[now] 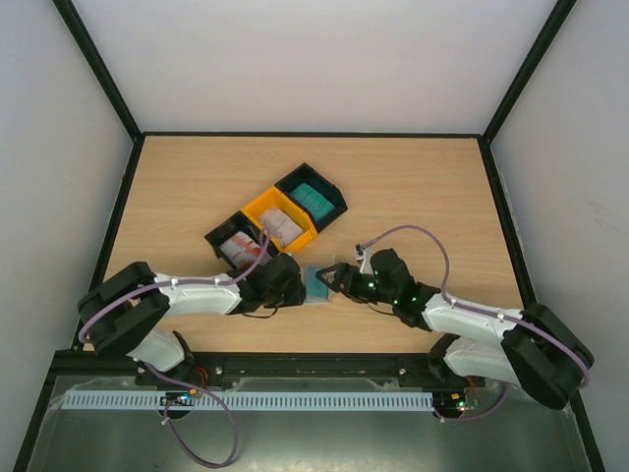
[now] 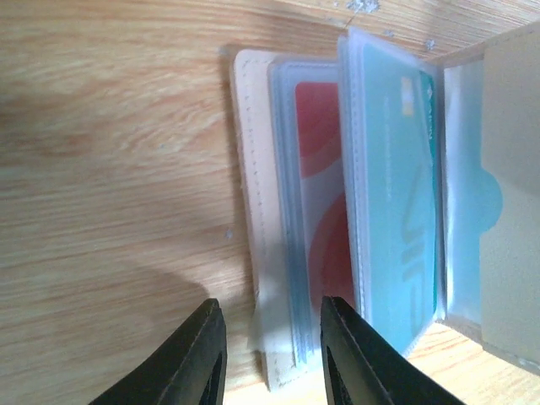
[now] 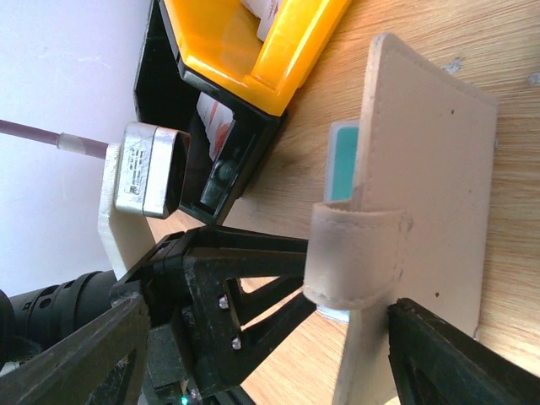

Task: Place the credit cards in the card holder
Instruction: Close the card holder at the center of the board.

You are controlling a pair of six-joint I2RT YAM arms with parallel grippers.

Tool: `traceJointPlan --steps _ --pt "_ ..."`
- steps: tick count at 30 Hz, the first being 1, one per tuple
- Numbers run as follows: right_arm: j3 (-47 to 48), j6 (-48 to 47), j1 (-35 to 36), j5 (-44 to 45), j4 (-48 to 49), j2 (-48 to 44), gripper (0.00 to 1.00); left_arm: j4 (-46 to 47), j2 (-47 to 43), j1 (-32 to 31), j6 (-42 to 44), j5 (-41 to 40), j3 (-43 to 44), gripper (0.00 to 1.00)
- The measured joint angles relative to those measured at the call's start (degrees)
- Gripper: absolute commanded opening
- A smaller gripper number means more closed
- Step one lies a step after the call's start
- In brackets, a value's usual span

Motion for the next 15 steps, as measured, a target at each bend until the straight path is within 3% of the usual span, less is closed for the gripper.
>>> traceJointPlan --steps 15 --pt "2.93 0.07 0.02 -5.16 6.34 11.47 0.8 -1.77 -11.17 1.84 -3.65 1.14 -7.63 0.44"
